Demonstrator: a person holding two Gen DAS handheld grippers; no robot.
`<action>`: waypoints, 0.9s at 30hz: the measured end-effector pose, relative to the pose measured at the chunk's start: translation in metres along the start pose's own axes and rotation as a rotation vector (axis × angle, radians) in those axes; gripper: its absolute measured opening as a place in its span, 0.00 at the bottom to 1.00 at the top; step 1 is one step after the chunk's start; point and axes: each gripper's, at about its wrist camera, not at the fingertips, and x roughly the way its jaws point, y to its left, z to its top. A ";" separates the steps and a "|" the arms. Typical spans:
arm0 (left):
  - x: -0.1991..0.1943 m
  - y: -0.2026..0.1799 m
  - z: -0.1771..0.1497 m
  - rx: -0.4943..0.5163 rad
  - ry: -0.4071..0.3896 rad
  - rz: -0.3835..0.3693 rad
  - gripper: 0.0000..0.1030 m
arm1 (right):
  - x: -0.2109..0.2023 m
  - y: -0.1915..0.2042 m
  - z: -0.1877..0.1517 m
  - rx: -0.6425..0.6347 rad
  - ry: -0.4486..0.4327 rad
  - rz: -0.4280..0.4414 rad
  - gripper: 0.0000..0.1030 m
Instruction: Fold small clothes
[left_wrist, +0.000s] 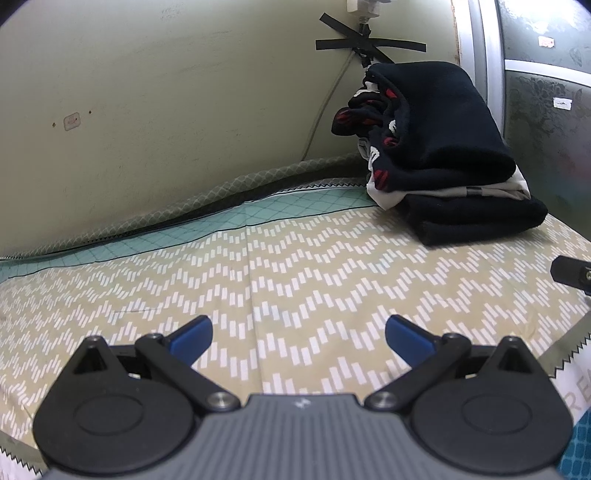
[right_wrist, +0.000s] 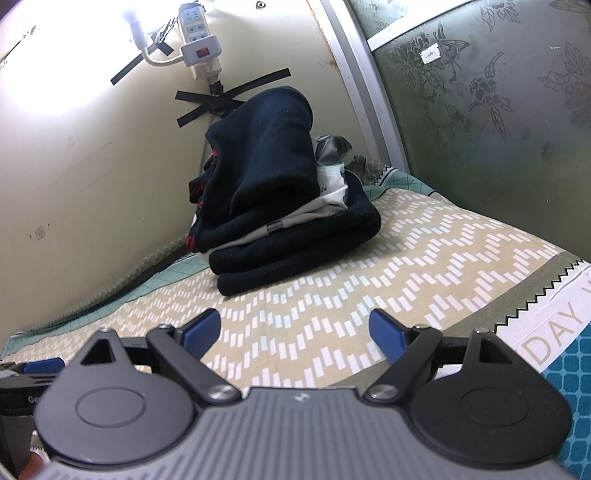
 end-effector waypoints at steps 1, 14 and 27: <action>0.000 0.000 0.000 -0.002 0.001 -0.001 1.00 | 0.000 0.000 0.000 0.000 0.000 0.000 0.74; 0.000 0.002 0.000 -0.018 0.004 -0.010 1.00 | 0.000 0.000 0.000 0.000 -0.001 0.000 0.74; 0.002 0.002 -0.001 -0.019 0.021 0.004 1.00 | 0.000 0.001 0.001 0.000 0.002 0.000 0.74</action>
